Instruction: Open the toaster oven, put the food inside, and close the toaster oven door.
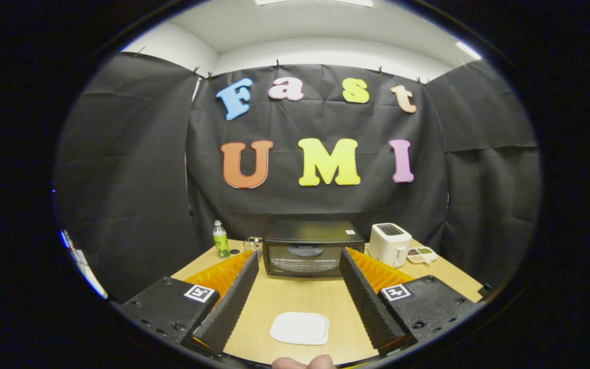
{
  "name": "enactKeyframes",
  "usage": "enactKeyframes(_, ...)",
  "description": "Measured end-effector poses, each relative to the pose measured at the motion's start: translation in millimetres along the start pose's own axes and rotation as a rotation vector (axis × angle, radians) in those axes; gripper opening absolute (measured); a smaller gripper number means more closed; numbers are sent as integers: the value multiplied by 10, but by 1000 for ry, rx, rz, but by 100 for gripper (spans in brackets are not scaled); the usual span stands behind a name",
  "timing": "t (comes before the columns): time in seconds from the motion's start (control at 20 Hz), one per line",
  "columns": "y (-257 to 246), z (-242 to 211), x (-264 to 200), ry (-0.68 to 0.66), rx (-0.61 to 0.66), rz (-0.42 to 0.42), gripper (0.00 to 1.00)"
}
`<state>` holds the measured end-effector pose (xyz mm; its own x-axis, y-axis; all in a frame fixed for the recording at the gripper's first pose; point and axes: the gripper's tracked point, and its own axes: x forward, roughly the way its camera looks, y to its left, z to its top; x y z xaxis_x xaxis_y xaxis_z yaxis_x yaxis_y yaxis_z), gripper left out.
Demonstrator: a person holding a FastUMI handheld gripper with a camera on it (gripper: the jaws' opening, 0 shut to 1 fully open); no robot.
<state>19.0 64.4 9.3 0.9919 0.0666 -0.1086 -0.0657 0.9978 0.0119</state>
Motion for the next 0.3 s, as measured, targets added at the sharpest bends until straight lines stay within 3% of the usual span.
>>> enactKeyframes(0.3, -101, 35, -8, -5, 36, -19, 100)
